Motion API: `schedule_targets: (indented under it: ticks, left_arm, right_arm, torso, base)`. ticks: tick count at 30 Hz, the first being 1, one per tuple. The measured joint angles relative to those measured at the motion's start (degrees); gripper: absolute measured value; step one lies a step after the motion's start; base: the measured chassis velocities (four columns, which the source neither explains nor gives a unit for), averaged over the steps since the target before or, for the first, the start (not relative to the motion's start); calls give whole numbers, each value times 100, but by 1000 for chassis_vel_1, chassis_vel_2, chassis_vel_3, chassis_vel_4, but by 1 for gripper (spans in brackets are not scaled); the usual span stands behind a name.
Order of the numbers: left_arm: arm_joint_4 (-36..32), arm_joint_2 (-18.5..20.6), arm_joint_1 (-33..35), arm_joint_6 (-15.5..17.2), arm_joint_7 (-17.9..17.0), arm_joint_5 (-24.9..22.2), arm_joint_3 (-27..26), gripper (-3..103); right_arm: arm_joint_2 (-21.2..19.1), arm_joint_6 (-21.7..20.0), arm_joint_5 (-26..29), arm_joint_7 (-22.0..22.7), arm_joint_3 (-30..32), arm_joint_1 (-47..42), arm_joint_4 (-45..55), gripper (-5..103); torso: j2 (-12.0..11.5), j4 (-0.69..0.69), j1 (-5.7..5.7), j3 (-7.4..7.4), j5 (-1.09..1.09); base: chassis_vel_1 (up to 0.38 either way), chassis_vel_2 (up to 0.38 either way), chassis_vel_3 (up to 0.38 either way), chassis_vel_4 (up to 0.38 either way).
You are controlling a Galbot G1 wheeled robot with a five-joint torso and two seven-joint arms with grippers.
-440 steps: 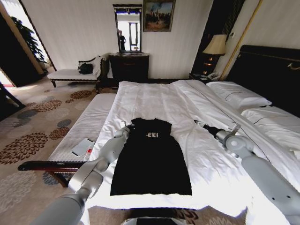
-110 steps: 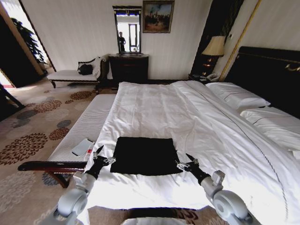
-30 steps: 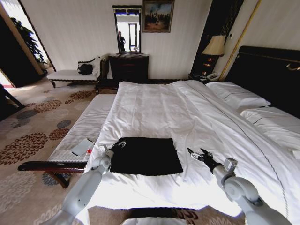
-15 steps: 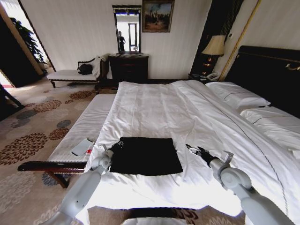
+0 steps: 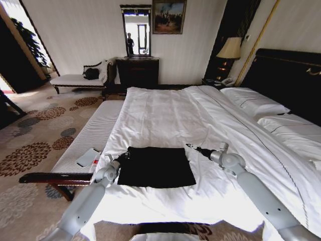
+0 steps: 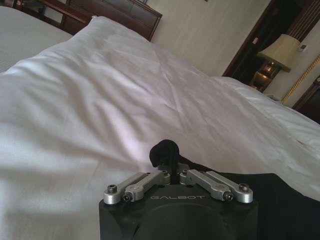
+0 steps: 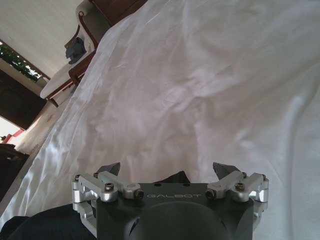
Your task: Fold the clothes on the bed.
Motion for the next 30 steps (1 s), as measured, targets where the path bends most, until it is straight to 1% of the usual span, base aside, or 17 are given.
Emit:
schedule_targets:
  ticks: [3, 8, 15, 19, 22, 26, 30]
  left_arm:
    - [-7, 23, 39, -5, 0, -1, 33, 3]
    - [67, -30, 20, -12, -2, 17, 38, 3]
    - [73, -63, 23, -17, -3, 47, 39, 3]
    - [69, -70, 35, -21, -3, 79, 45, 3]
    - [33, -70, 67, -22, -3, 100, 49, 3]
    - [9, -61, 64, -23, -3, 105, 76, 3]
    - [-54, -50, 55, -23, -2, 100, 94, 3]
  right_arm:
    - [133, 53, -207, -118, -308, 379, -399, 100]
    - [245, 98, -376, -179, -445, 503, -687, 100]
    - [329, 97, -510, -179, -410, 319, -652, 100]
    - [429, 94, -579, -178, -336, 199, -672, 100]
    - [523, 89, -599, -179, -281, 110, -656, 100]
    - [599, 79, -629, -179, -278, 112, -677, 100]
    - [663, 75, -641, -183, -285, 143, -737, 100]
  torso:
    - [0, 2, 0, 0, 0]
    - [0, -1, 0, 0, 0]
    - [1, 0, -1, -1, 0]
    - [2, 1, -1, -1, 0]
    - [1, -1, 0, -1, 0]
    - [2, 2, -1, -1, 0]
    - [1, 0, -1, -1, -1]
  base:
    - [0, 0, 0, 0]
    - [0, 0, 0, 0]
    - [0, 0, 0, 0]
    - [0, 0, 0, 0]
    - [0, 0, 0, 0]
    - [0, 0, 0, 0]
    - [0, 0, 0, 0]
